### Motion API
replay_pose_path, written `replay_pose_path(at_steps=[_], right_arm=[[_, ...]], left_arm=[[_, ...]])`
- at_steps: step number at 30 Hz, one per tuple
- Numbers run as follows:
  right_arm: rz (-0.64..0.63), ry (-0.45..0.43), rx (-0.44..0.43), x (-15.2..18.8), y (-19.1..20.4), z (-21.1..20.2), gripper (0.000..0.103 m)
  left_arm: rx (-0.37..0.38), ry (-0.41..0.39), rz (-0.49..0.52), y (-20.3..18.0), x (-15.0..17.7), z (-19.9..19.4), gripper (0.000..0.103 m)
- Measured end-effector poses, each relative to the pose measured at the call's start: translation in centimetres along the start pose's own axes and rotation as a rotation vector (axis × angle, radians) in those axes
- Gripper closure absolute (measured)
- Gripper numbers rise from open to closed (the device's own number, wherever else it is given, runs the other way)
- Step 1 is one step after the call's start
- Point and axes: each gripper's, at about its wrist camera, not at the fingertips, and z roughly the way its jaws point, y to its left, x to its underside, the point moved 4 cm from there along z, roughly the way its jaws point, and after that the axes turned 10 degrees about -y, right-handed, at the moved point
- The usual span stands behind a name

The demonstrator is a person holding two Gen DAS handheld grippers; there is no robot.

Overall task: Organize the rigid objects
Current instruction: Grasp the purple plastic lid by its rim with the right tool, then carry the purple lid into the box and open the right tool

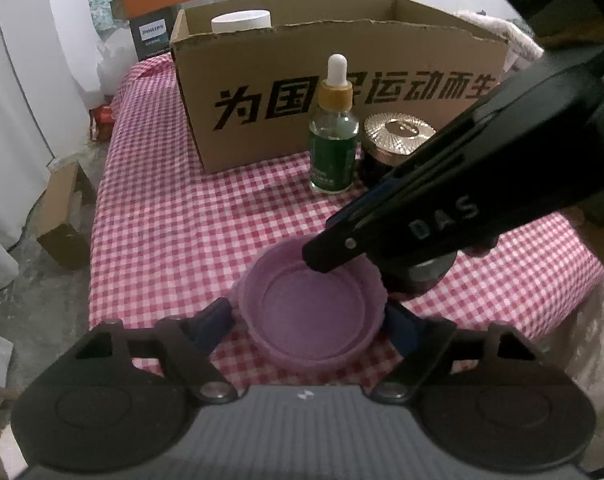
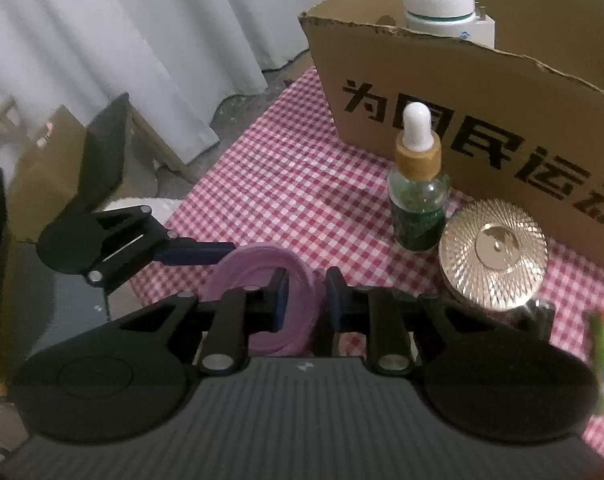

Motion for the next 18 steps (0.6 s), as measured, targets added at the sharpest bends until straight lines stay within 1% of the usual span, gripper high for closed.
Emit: replay_pose_path(at_steps=[2,6,10,14,18], right_arm=[[-0.015,0.014,0.004,-0.1,0.1,0.9,0.084],[-0.038,0.035,0.008,0.0,0.2,1.6,0.089],[-0.046,0.018,0.007,-0.3,0.7,0.8,0.090],[-0.067,-0.045,0.010,-1.3,1.9,-1.9,0.090],[-0.115,-0.150,0.031,-3.2,3.4,-5.8,0.090]], left_arm=[[-0.004,-0.016,-0.004,0.0,0.0,-0.1,0.029],[-0.018,-0.032,-0.008,0.2,-0.1,-0.3,0.029],[-0.028,-0.071,0.001,0.2,-0.7,-1.8,0.029],[-0.038,-0.156,0.022,0.1,-2.7,-5.1,0.029],[-0.050,-0.257,0.073,-0.2,-6.0,-8.2,0.029]])
